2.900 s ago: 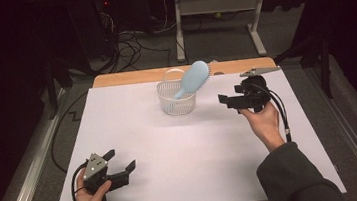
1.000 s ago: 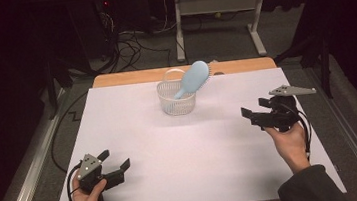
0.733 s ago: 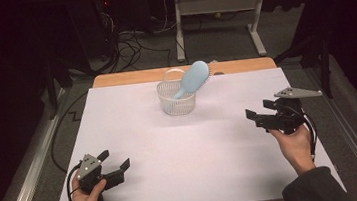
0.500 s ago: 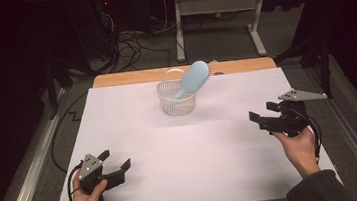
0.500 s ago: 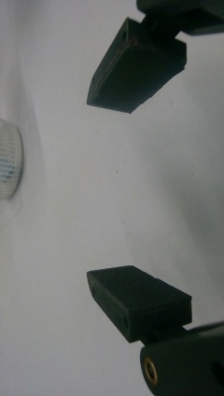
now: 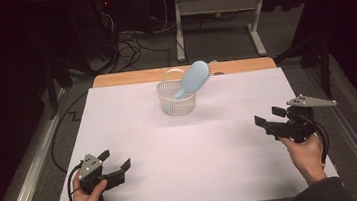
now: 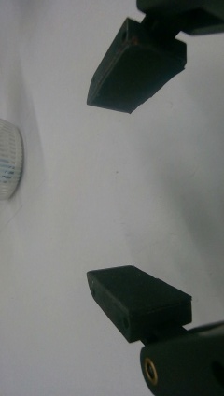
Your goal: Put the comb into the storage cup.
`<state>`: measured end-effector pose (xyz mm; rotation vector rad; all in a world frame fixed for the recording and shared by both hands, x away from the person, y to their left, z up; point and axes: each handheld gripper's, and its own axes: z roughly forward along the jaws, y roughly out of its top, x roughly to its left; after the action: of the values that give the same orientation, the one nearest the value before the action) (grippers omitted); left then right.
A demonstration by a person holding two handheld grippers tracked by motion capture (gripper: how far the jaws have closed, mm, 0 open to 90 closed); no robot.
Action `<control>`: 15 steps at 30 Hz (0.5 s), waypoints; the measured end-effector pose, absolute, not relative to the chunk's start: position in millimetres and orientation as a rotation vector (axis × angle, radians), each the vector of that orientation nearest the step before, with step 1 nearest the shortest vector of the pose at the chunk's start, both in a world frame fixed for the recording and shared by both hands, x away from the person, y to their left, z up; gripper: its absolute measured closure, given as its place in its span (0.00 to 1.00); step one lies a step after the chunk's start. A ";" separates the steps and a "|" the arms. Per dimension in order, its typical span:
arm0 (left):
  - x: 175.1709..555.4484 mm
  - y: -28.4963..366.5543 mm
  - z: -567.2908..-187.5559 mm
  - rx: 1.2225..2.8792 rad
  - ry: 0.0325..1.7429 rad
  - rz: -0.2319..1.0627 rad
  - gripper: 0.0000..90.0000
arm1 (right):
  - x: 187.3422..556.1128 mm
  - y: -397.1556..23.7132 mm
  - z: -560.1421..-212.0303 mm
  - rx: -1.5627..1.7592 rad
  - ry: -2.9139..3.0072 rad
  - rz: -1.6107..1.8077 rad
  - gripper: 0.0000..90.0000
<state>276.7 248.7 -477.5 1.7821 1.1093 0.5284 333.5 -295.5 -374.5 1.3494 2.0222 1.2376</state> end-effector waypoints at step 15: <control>277.0 248.6 -477.8 1.779 1.111 0.521 0.17 | 321.6 -307.6 -386.3 1.388 2.002 1.270 0.27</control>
<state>277.0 248.6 -477.8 1.7794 1.1108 0.5209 321.6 -307.6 -386.3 1.3881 2.0019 1.2704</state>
